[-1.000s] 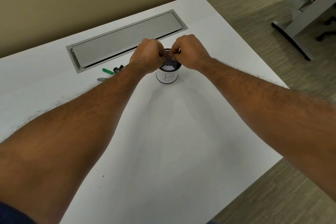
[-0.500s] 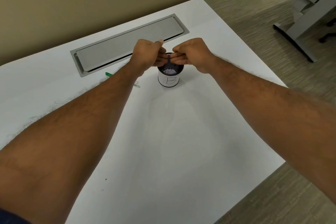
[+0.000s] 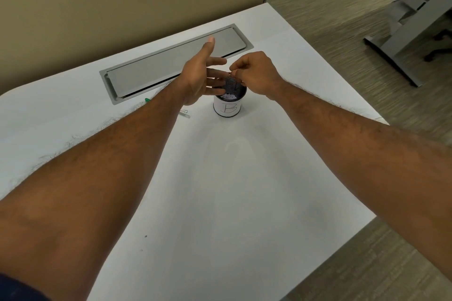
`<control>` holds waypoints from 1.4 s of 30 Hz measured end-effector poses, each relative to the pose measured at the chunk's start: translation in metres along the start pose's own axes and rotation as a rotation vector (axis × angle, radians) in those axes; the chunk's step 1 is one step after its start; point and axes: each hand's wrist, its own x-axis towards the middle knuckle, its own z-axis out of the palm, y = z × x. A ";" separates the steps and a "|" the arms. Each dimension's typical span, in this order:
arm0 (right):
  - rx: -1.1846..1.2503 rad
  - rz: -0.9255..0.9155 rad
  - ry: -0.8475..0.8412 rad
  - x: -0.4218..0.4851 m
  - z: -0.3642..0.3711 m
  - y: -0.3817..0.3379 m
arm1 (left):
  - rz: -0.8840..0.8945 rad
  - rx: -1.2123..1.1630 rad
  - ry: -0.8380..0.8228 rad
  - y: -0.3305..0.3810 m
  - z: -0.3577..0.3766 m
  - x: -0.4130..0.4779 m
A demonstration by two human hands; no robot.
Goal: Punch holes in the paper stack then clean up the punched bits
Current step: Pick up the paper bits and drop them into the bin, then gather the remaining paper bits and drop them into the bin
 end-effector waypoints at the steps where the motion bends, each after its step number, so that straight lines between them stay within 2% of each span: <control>1: -0.017 -0.011 0.005 -0.001 -0.001 0.000 | -0.008 0.009 -0.005 0.000 0.001 -0.001; 9: -0.136 -0.086 0.019 -0.007 0.001 0.007 | 0.035 0.151 -0.018 -0.003 0.007 -0.006; 15: -0.151 -0.116 -0.052 -0.011 0.002 0.003 | 0.142 0.242 0.012 -0.002 0.006 -0.016; 17: 0.018 -0.055 -0.037 -0.014 0.000 -0.002 | 0.159 0.208 0.037 0.000 0.002 -0.021; 21: 0.785 0.192 -0.135 -0.027 -0.006 -0.009 | 0.133 -0.029 0.033 0.001 -0.012 -0.037; 25: 1.079 0.275 -0.231 -0.046 0.001 -0.008 | 0.129 -0.157 0.033 -0.013 -0.029 -0.062; 31: 1.015 0.337 -0.281 -0.086 0.042 -0.015 | 0.125 0.016 0.126 -0.065 -0.061 -0.108; 38: 0.900 0.414 -0.387 -0.139 0.099 -0.014 | 0.036 -0.030 0.245 -0.142 -0.091 -0.175; 42: 0.787 0.401 -0.466 -0.171 0.134 -0.014 | 0.030 0.027 0.283 -0.185 -0.105 -0.213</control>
